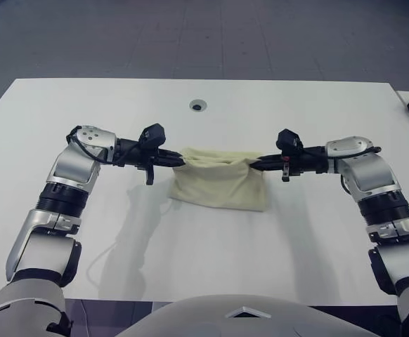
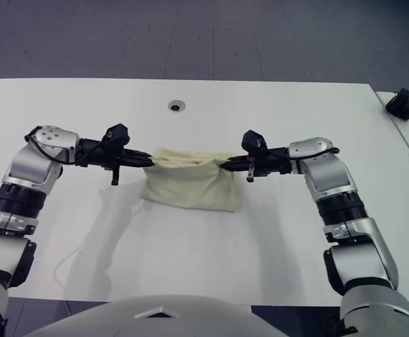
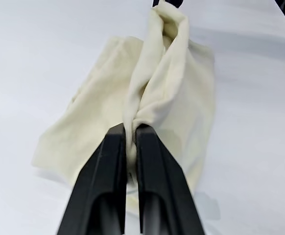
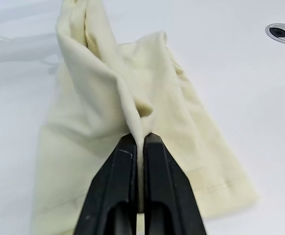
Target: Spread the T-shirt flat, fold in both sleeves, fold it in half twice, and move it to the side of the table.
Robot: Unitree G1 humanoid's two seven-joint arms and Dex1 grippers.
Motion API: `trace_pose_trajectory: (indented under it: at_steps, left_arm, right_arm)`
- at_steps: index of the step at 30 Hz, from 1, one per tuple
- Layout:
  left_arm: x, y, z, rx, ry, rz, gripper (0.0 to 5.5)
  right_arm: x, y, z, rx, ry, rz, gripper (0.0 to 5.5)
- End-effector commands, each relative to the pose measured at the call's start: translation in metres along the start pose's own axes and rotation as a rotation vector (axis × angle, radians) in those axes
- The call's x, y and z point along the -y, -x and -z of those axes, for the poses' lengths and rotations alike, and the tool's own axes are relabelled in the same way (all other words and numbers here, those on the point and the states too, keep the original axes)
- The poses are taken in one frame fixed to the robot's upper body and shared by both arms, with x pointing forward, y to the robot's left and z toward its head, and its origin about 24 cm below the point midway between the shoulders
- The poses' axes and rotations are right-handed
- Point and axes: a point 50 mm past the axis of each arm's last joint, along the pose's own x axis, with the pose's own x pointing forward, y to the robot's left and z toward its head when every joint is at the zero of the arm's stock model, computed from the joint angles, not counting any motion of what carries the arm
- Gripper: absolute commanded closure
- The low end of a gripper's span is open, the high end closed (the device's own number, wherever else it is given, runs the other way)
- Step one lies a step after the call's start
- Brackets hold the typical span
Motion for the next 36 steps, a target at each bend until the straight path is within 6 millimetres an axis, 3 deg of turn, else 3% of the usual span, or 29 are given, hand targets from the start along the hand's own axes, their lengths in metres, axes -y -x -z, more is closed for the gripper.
trace_pose_trajectory:
  at_steps: [1, 9, 14, 18, 27, 36]
  left_arm:
    - [-0.013, -0.006, -0.015, 0.069, 0.001, -0.053, 5.40]
    - [-0.012, 0.009, -0.044, 0.140, -0.068, -0.055, 5.40]
    - [-0.024, 0.005, -0.053, 0.144, -0.097, -0.112, 5.40]
    - [-0.037, -0.012, -0.050, 0.120, -0.082, -0.142, 5.40]
    - [-0.051, -0.048, -0.023, -0.031, -0.042, -0.223, 5.40]
    - [-0.058, -0.052, -0.025, -0.064, -0.059, -0.307, 5.40]
  right_arm:
    - [0.012, -0.003, -0.006, 0.005, 0.023, 0.034, 5.50]
    - [0.010, 0.020, -0.032, 0.071, 0.098, 0.030, 5.50]
    - [0.021, 0.027, -0.034, 0.074, 0.089, 0.089, 5.50]
    - [0.028, 0.024, -0.021, 0.054, 0.044, 0.118, 5.50]
    - [0.032, -0.009, 0.005, 0.030, -0.034, 0.126, 5.50]
    - [0.037, -0.014, 0.017, -0.004, -0.056, 0.171, 5.50]
